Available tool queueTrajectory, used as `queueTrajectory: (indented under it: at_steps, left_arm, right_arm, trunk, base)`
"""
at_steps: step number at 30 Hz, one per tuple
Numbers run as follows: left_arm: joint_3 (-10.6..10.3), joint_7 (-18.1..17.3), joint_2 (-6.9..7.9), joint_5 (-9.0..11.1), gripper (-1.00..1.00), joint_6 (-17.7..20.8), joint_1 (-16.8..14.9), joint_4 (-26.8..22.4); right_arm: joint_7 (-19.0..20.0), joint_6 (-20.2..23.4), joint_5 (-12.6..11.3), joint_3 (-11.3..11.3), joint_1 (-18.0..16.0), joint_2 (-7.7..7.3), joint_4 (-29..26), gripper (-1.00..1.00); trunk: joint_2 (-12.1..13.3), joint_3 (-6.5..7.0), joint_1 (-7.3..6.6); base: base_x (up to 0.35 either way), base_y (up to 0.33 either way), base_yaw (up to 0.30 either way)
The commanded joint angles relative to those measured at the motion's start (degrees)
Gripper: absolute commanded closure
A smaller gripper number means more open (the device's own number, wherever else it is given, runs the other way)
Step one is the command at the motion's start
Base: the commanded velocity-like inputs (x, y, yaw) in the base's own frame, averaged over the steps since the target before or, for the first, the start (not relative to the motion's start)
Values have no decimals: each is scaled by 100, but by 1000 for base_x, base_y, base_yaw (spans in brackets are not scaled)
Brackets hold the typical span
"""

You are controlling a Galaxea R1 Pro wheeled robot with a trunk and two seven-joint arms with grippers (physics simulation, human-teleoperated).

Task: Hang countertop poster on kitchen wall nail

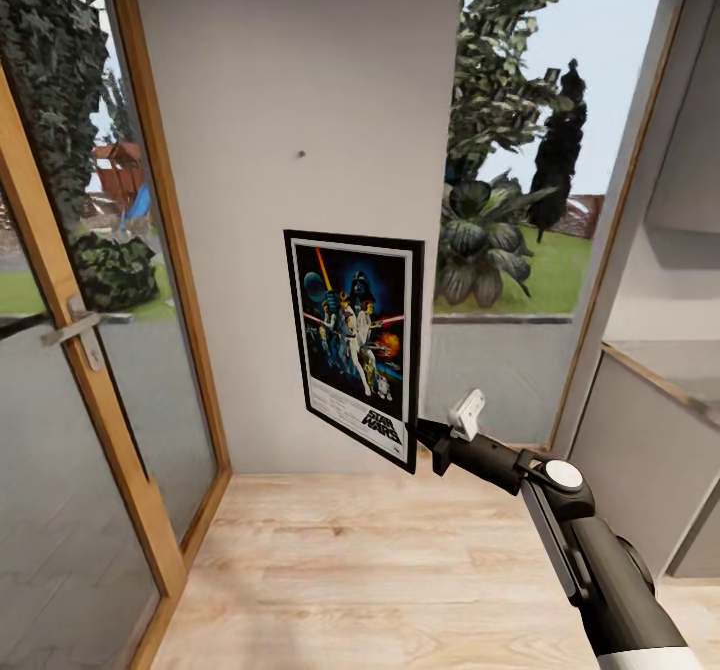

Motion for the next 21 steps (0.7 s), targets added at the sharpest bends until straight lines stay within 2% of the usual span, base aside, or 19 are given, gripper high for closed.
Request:
queueTrajectory:
  at_steps: [1,10,16,21]
  left_arm:
    - [17,-36,-2,0,-100,2,2,-6]
    - [17,-35,-2,0,-100,2,1,-9]
    - [17,-34,-2,0,-100,2,1,-10]
    - [17,-34,-2,0,-100,2,2,-10]
  right_arm:
    - [26,48,-14,2,-2,-2,-6,100]
    - [26,46,-14,2,-2,-2,-6,100]
    - [26,45,-14,2,-2,-2,-12,100]
    - [26,49,-14,2,-2,-2,-14,100]
  trunk:
    - [-2,0,5]
    - [-2,0,5]
    - [-2,0,5]
    - [-2,0,5]
  base:
    - [315,186,0]
    - [305,171,0]
    - [83,30,0]
    - [276,2,0]
